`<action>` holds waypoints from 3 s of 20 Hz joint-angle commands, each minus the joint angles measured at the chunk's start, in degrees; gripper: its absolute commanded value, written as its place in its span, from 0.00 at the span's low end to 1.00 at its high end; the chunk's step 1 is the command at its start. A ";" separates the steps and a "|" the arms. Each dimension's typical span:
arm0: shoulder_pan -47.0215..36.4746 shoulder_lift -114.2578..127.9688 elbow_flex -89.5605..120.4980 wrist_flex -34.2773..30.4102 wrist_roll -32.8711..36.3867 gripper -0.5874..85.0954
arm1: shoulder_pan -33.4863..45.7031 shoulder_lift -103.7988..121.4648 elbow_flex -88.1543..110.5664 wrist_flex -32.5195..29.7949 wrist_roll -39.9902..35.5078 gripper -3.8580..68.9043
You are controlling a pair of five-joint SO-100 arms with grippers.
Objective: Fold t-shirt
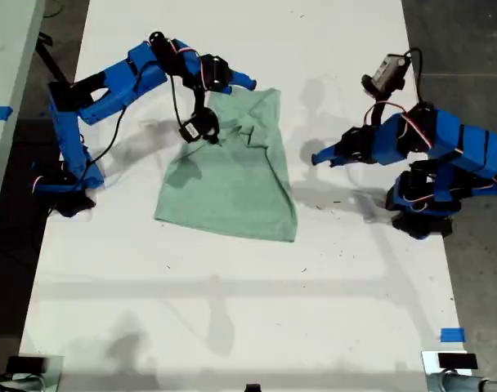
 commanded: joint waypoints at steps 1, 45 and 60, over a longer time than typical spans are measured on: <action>3.96 12.22 -0.79 6.06 0.70 0.36 | -2.20 1.58 0.00 -1.49 0.97 0.32; 38.14 32.43 33.05 21.97 -18.98 0.35 | -12.83 -52.47 -29.53 -4.22 -2.11 0.04; 38.14 33.40 32.87 22.41 -19.42 0.35 | -13.18 -85.87 -69.26 -5.98 0.00 0.51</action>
